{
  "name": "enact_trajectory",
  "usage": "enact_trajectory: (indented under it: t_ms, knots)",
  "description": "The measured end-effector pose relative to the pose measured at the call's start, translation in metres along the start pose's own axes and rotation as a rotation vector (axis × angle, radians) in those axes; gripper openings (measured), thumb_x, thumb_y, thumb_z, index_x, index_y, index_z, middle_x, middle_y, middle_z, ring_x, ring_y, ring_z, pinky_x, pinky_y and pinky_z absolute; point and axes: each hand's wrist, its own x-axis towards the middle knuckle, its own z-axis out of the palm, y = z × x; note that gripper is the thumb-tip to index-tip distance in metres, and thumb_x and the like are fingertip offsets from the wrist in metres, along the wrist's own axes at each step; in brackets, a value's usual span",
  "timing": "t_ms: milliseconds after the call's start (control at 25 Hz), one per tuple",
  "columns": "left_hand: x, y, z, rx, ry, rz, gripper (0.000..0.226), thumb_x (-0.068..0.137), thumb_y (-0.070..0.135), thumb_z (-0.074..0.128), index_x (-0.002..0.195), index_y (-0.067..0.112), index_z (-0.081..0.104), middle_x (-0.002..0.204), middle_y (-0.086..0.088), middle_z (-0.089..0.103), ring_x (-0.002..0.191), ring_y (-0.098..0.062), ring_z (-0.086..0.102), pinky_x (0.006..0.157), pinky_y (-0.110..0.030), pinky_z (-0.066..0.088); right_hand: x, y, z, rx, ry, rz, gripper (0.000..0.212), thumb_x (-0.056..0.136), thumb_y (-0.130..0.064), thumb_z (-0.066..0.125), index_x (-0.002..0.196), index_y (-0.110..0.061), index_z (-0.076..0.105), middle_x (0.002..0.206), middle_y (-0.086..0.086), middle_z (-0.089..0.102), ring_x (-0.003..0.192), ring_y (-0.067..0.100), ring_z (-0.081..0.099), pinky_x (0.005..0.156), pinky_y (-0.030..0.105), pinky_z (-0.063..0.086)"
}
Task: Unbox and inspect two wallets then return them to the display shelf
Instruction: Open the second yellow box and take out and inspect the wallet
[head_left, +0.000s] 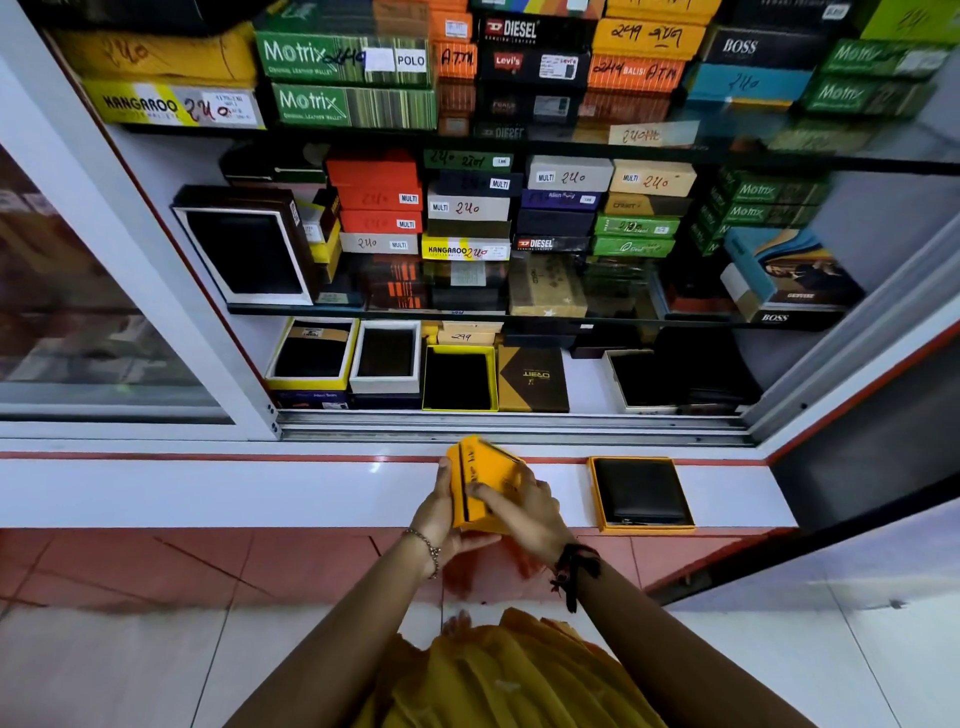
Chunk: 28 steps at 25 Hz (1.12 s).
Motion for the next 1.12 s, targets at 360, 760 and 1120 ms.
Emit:
enact_trajectory:
  t_ms: [360, 760, 1120]
  knots:
    - [0.005, 0.004, -0.020, 0.231, 0.296, 0.179, 0.053, 0.096, 0.059, 0.034, 0.099, 0.015, 0.062, 0.091, -0.010, 0.069, 0.084, -0.029, 0.065, 0.062, -0.037, 0.060, 0.005, 0.051, -0.031, 0.684, 0.129, 0.123, 0.035, 0.103, -0.019, 0.050, 0.133, -0.001, 0.055, 0.127, 0.025, 0.062, 0.117, 0.044, 0.063, 0.093, 0.060, 0.057]
    - [0.012, 0.003, -0.014, 0.804, 0.404, 0.483, 0.028, 0.088, 0.011, 0.064, 0.115, 0.016, 0.070, 0.111, -0.005, 0.074, 0.093, -0.012, 0.060, 0.084, -0.021, 0.044, 0.012, 0.071, -0.025, -0.092, 0.241, -0.095, 0.039, 0.084, -0.033, 0.077, 0.117, -0.014, 0.071, 0.100, 0.001, 0.079, 0.077, 0.014, 0.074, 0.080, 0.032, 0.062]
    - [0.004, 0.011, -0.023, 0.713, 0.396, 0.546, 0.036, 0.079, 0.028, 0.079, 0.113, 0.019, 0.072, 0.104, 0.002, 0.073, 0.092, -0.010, 0.066, 0.087, -0.033, 0.058, 0.020, 0.058, -0.044, -0.887, 0.229, -0.479, 0.048, 0.101, -0.051, 0.047, 0.145, -0.032, 0.049, 0.113, 0.000, 0.068, 0.094, 0.023, 0.071, 0.066, 0.034, 0.054]
